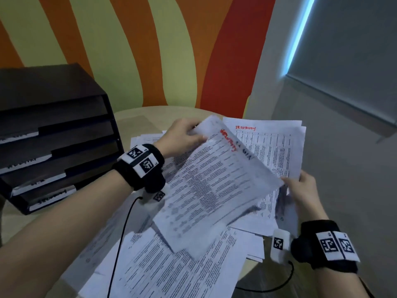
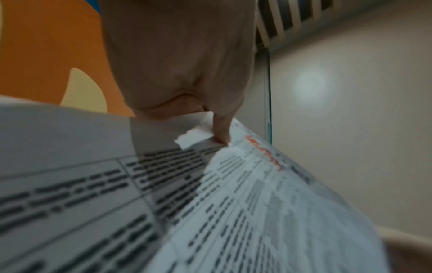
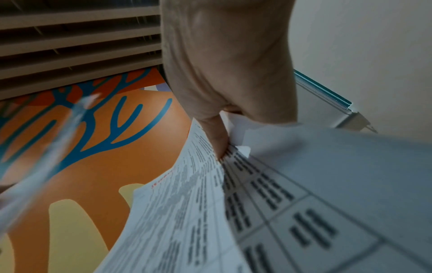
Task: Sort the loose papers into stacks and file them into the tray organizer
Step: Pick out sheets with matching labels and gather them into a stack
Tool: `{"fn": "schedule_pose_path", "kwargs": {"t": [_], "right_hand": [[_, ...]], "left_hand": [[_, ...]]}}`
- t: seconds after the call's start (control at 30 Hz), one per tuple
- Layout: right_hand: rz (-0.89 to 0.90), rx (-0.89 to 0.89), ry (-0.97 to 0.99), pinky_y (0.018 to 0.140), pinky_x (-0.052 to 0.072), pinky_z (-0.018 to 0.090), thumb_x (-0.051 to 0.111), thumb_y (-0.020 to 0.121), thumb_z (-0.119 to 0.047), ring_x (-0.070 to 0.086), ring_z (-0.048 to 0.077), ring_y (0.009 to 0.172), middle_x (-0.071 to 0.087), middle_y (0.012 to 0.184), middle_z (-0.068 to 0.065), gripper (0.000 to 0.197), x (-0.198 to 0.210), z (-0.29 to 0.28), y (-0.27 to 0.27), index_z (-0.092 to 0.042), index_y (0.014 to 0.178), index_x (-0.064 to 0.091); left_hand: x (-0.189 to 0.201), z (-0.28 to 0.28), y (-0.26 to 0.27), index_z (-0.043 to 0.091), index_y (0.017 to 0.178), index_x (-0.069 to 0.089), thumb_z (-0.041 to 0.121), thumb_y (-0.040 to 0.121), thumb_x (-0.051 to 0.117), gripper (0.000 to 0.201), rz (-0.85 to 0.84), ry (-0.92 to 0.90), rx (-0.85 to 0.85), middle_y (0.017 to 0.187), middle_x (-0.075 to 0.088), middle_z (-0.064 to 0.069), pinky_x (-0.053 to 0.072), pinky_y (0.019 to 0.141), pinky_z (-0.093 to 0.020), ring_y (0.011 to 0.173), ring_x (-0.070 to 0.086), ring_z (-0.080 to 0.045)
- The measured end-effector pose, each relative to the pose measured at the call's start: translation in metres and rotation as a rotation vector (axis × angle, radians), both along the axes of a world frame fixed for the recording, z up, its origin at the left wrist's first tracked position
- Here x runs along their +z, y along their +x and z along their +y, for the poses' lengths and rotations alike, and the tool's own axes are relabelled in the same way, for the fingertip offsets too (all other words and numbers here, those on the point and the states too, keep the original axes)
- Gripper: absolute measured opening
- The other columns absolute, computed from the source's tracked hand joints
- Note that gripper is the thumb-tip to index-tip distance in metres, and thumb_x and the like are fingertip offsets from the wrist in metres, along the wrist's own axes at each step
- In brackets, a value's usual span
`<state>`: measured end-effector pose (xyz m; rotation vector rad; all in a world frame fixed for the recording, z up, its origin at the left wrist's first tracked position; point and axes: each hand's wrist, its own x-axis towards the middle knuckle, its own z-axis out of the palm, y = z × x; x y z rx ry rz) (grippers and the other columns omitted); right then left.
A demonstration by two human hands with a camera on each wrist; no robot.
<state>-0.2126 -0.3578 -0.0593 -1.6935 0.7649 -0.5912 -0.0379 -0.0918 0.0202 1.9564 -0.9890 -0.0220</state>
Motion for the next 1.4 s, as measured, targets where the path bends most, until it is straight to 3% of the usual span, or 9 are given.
{"fn": "schedule_pose_path", "kwargs": {"t": [0.2,0.3,0.4,0.57,0.8,1.0,1.17,1.33,1.4], "right_hand": [[-0.083,0.071,0.083,0.071,0.056,0.033,0.057,0.091,0.003,0.070,0.013,0.069,0.073,0.086,0.006,0.020,0.004,0.010,0.003,-0.015,0.084,0.064],[-0.111,0.165,0.115,0.077,0.058,0.040,0.057,0.092,-0.002,0.073,0.021,0.082,0.076,0.086,0.002,0.015,0.007,0.024,0.005,-0.010,0.093,0.070],[-0.117,0.200,0.155,0.083,0.057,0.043,0.051,0.100,-0.017,0.072,0.024,0.088,0.077,0.090,0.003,0.021,0.008,0.038,0.008,-0.007,0.101,0.069],[-0.128,0.213,0.199,0.101,0.047,0.043,0.043,0.098,-0.053,0.064,0.017,0.108,0.070,0.114,0.000,0.038,0.012,0.062,0.015,-0.024,0.107,0.067],[-0.095,0.310,0.010,0.070,0.050,0.019,0.048,0.094,0.003,0.067,0.006,0.093,0.069,0.107,-0.004,0.032,0.019,0.074,0.021,-0.020,0.115,0.057],[-0.087,0.314,0.046,0.070,0.051,0.028,0.048,0.093,0.004,0.067,0.017,0.092,0.070,0.103,0.001,0.030,0.026,0.081,0.034,-0.015,0.114,0.058],[0.003,0.332,0.113,0.091,0.052,0.052,0.048,0.091,0.010,0.067,0.033,0.100,0.071,0.105,0.012,0.032,0.007,0.082,0.030,-0.007,0.113,0.062],[0.032,0.339,0.174,0.094,0.049,0.050,0.047,0.092,0.012,0.064,0.036,0.106,0.070,0.111,0.014,0.033,-0.011,0.081,0.025,-0.007,0.116,0.061],[0.028,0.355,0.194,0.089,0.049,0.043,0.047,0.092,0.011,0.064,0.033,0.105,0.069,0.114,0.013,0.035,-0.014,0.079,0.024,-0.008,0.118,0.060]], "left_hand": [[-0.029,-0.016,0.006,0.010,0.106,0.069,0.021,0.091,0.065,0.019,0.217,-0.179,0.278,0.100,0.073,-0.005,0.055,0.078,-0.033,0.093,0.069,-0.019],[-0.053,-0.024,0.011,0.005,0.120,0.061,0.028,0.094,0.060,0.035,0.362,-0.229,0.388,0.117,0.065,-0.007,0.050,0.081,-0.023,0.104,0.062,-0.020],[-0.065,-0.027,0.012,0.005,0.133,0.049,0.041,0.095,0.053,0.053,0.467,-0.181,0.418,0.136,0.054,-0.013,0.044,0.101,-0.038,0.124,0.051,-0.028],[-0.073,-0.028,0.009,0.021,0.127,0.037,0.024,0.091,0.065,0.046,0.671,-0.334,0.457,0.125,0.057,-0.007,0.048,0.099,-0.040,0.112,0.059,-0.024],[-0.056,-0.011,0.002,0.018,0.122,0.063,0.015,0.097,0.053,0.027,0.620,-0.441,0.297,0.112,0.072,0.005,0.050,0.098,-0.041,0.107,0.066,-0.016],[-0.046,0.001,0.008,0.034,0.122,0.050,0.017,0.095,0.055,0.032,0.446,-0.488,0.399,0.123,0.064,0.002,0.055,0.091,-0.043,0.110,0.064,-0.017],[-0.056,0.017,0.009,0.020,0.103,0.055,0.001,0.087,0.064,0.027,0.252,-0.396,0.474,0.097,0.065,0.001,0.048,0.065,-0.006,0.085,0.062,-0.009],[-0.081,0.028,0.019,0.019,0.077,0.060,0.002,0.085,0.067,0.019,0.274,-0.361,0.531,0.080,0.064,0.001,0.056,0.073,-0.043,0.073,0.058,-0.015],[-0.085,0.028,0.019,0.019,0.083,0.059,0.008,0.090,0.065,0.014,0.367,-0.384,0.524,0.086,0.065,-0.003,0.057,0.072,-0.040,0.080,0.062,-0.019]]}}
